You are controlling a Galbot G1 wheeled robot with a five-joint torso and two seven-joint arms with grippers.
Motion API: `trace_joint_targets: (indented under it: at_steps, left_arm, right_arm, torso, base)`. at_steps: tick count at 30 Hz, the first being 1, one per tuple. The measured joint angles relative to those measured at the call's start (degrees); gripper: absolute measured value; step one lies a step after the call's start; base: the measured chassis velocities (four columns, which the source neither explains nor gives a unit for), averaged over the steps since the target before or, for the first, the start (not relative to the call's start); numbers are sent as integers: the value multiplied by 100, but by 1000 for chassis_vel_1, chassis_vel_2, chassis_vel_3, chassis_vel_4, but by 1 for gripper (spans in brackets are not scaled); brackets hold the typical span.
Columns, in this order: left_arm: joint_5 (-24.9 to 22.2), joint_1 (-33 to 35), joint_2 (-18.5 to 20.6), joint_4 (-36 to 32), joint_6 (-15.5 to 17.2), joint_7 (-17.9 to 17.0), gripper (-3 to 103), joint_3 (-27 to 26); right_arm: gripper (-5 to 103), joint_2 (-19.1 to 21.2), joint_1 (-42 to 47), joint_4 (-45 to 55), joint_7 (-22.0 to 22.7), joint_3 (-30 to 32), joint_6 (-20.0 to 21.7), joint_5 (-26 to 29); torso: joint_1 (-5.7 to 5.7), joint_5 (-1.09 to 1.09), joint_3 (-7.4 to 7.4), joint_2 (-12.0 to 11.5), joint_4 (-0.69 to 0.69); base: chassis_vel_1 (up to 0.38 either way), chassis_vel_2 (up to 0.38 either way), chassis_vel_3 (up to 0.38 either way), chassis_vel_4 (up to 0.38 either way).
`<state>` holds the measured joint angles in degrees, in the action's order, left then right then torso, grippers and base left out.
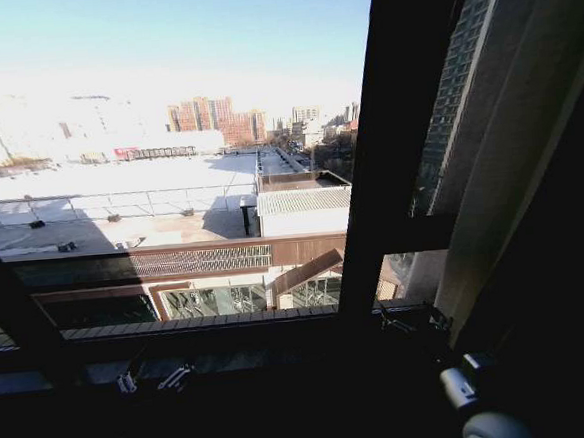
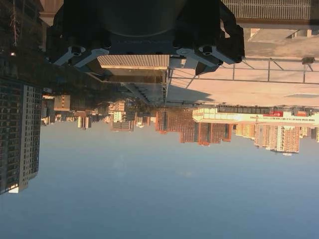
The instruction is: Open the curtains by pulling them apart, changing their state from closed to fully open.
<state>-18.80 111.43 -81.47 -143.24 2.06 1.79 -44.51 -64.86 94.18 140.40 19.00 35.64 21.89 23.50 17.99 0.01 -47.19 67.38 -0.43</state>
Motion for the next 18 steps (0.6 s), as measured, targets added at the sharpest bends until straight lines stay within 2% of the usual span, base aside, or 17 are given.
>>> trace_joint_targets:
  at_steps: [18]
  left_arm:
    - [10, -104, -14, 0, 103, 8, 100, 89]
  right_arm:
    - [100, -6, -137, -113, 2, -124, -7, -7]
  torso:
    - [0, 0, 0, 0, -1]
  base:
    - [346, 352, -356, -346]
